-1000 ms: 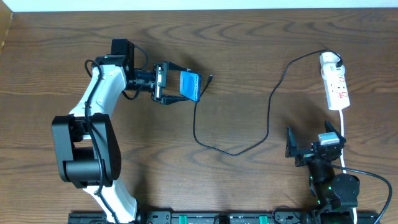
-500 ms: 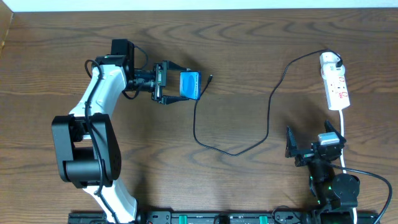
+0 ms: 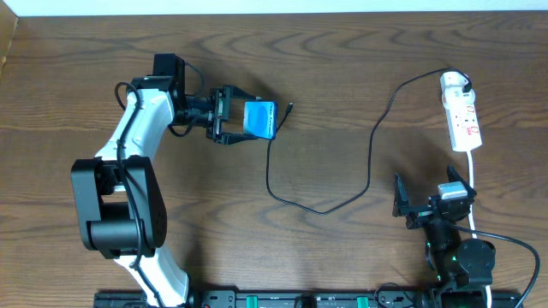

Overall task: Plug charger to phone and switch on socket
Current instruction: 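Hold the phone upright near the cable connector with the left gripper, then raise the right gripper from rest and reach toward the held phone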

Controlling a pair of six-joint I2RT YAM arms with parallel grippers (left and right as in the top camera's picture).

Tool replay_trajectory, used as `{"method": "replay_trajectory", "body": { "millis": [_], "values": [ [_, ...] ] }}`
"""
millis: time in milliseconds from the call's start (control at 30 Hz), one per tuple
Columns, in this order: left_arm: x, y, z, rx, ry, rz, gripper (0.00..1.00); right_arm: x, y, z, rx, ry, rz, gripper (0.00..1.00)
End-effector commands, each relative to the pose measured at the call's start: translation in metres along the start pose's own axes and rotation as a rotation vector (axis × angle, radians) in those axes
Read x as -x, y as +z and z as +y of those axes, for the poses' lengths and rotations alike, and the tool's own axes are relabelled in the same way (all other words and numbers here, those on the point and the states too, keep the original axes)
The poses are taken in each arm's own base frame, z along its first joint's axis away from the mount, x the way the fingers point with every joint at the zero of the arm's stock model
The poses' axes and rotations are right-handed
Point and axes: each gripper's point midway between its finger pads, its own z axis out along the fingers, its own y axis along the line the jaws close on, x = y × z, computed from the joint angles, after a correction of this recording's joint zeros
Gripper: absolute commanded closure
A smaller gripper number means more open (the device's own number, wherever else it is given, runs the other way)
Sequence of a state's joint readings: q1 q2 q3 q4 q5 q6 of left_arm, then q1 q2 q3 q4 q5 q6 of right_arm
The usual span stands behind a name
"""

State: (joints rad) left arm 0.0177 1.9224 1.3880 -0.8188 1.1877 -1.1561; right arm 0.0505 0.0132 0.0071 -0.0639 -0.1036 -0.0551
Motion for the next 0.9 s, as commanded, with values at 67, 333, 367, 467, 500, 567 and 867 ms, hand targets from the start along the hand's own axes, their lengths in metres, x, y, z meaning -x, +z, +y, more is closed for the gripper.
{"method": "replay_trajectory", "body": {
  "millis": [67, 333, 367, 467, 500, 567, 867],
  "values": [
    [0.023, -0.009, 0.006, 0.055, 0.02, -0.206, 0.35, -0.002, 0.0, -0.002, -0.008, 0.014, 0.006, 0.01],
    [0.069, -0.024, 0.023, 0.167, 0.027, -0.502, 0.35, -0.002, 0.0, -0.002, -0.008, 0.014, 0.006, 0.01],
    [0.072, -0.024, 0.024, 0.181, 0.03, -0.529, 0.34, -0.002, 0.0, -0.002, -0.008, 0.014, 0.006, 0.01],
    [0.076, -0.023, 0.027, 0.212, 0.045, -0.577, 0.35, -0.002, 0.0, -0.002, -0.008, 0.014, 0.006, 0.01],
    [0.076, -0.022, 0.028, 0.221, 0.049, -0.586, 0.35, -0.002, 0.0, -0.002, -0.008, 0.014, 0.006, 0.01],
    [0.077, -0.019, 0.03, 0.241, 0.061, -0.61, 0.35, -0.002, 0.0, -0.002, -0.008, 0.014, 0.006, 0.01],
    [0.076, -0.007, 0.028, 0.275, 0.123, -0.658, 0.35, -0.002, 0.0, -0.003, -0.014, 0.013, 0.006, 0.01]
  ]
}}
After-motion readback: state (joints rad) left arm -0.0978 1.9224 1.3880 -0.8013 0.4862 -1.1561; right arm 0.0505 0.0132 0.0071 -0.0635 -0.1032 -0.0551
